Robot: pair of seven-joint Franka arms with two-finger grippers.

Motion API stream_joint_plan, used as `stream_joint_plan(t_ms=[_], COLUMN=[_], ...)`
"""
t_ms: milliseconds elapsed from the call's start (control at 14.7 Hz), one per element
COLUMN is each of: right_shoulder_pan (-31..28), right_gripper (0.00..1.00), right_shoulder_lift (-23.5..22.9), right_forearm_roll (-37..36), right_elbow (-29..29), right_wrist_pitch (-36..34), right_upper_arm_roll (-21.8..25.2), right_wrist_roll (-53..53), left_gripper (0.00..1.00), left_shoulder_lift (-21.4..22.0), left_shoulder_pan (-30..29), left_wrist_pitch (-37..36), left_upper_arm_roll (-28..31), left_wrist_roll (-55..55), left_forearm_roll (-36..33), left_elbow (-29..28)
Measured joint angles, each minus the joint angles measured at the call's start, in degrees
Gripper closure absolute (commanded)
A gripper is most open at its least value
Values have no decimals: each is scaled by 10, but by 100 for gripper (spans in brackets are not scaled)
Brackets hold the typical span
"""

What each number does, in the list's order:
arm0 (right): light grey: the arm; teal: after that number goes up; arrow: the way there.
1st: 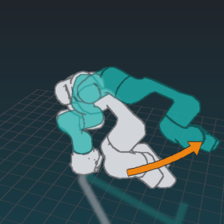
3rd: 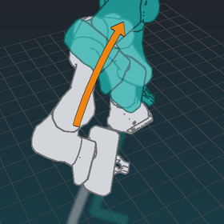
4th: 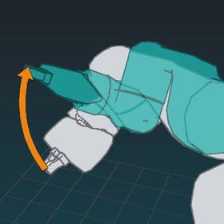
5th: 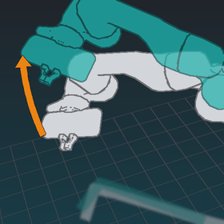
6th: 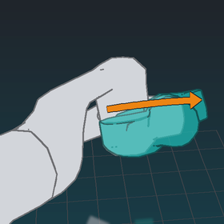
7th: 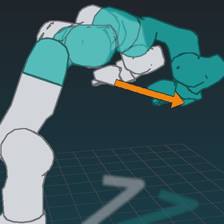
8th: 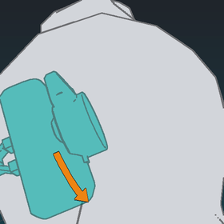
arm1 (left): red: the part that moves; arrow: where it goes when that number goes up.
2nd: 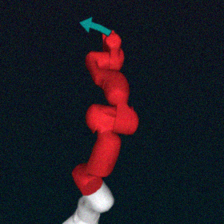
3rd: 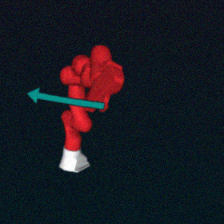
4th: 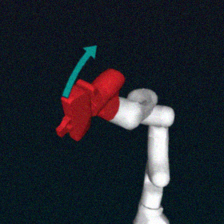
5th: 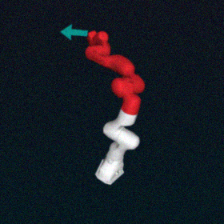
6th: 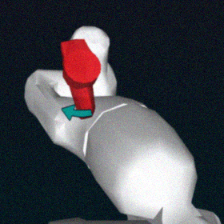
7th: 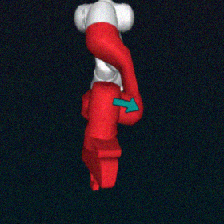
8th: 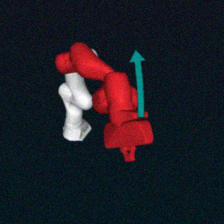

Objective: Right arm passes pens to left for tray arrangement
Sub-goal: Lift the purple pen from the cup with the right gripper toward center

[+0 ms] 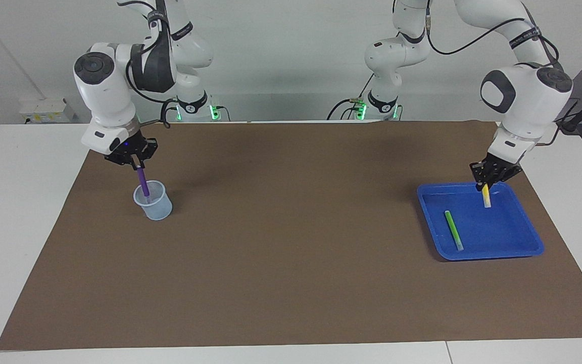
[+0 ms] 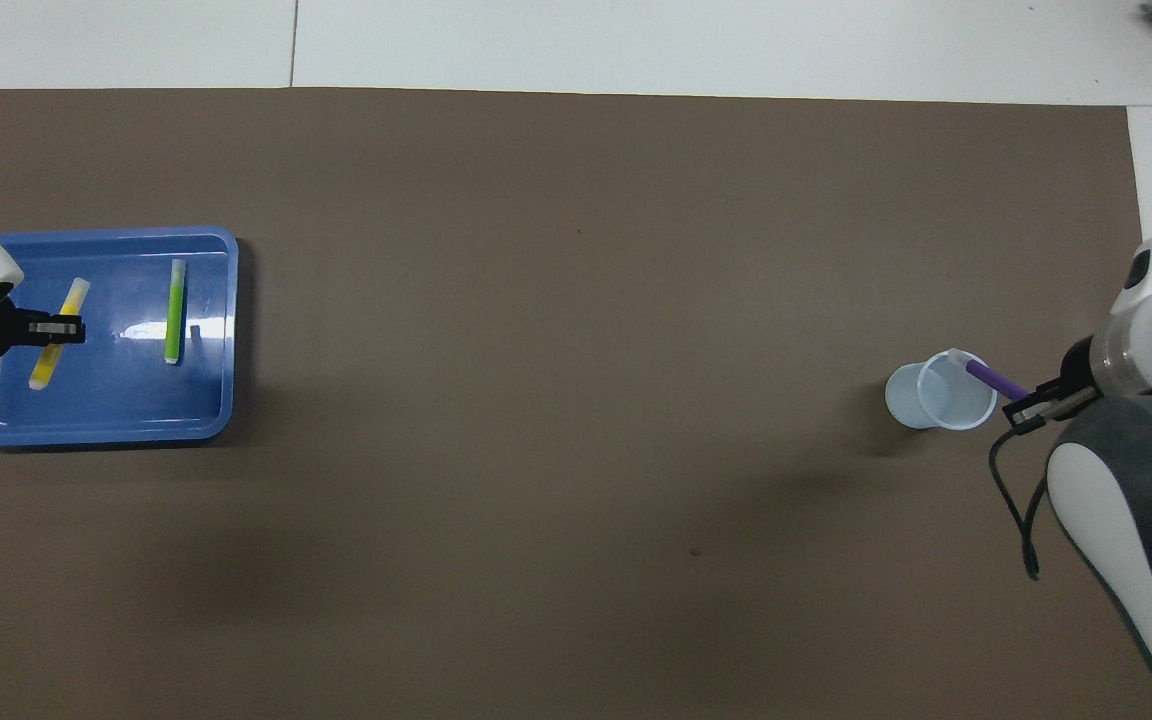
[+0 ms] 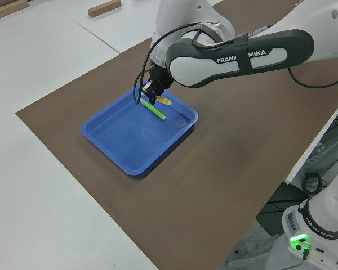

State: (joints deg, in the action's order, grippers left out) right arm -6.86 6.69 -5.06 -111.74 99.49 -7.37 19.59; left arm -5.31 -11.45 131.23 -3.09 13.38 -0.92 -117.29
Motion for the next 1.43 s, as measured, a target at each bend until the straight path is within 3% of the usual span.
stream_joint_plan(t_ms=[273,750,954,1227,1431], right_shoulder_pan=[1,5,15,86,103], right_gripper=[100,100,100,100,100], right_shoulder_lift=[4,4,3,3,7], right_forearm_roll=[94,263,288,303,336], right_elbow=[28,29,28,22,2], right_wrist_pitch=[-18,-2,21,60,97], right_upper_arm_roll=[-10,-62,-89,-97,-99], right_wrist_roll=[-21,-206,-282,-394,-414], left_gripper=[100,100,100,100,100], left_shoulder_lift=[-30,-94,-118,-126,-131], left_shoulder_pan=[-2,-17,-18,-17,-17], left_wrist_pitch=[37,109,127,135,144], left_upper_arm_roll=[0,1,0,-6,-6], left_wrist_roll=[-1,-1,-2,-14,-16], left_forearm_roll=[0,0,0,0,0], left_elbow=[0,4,14,17,18])
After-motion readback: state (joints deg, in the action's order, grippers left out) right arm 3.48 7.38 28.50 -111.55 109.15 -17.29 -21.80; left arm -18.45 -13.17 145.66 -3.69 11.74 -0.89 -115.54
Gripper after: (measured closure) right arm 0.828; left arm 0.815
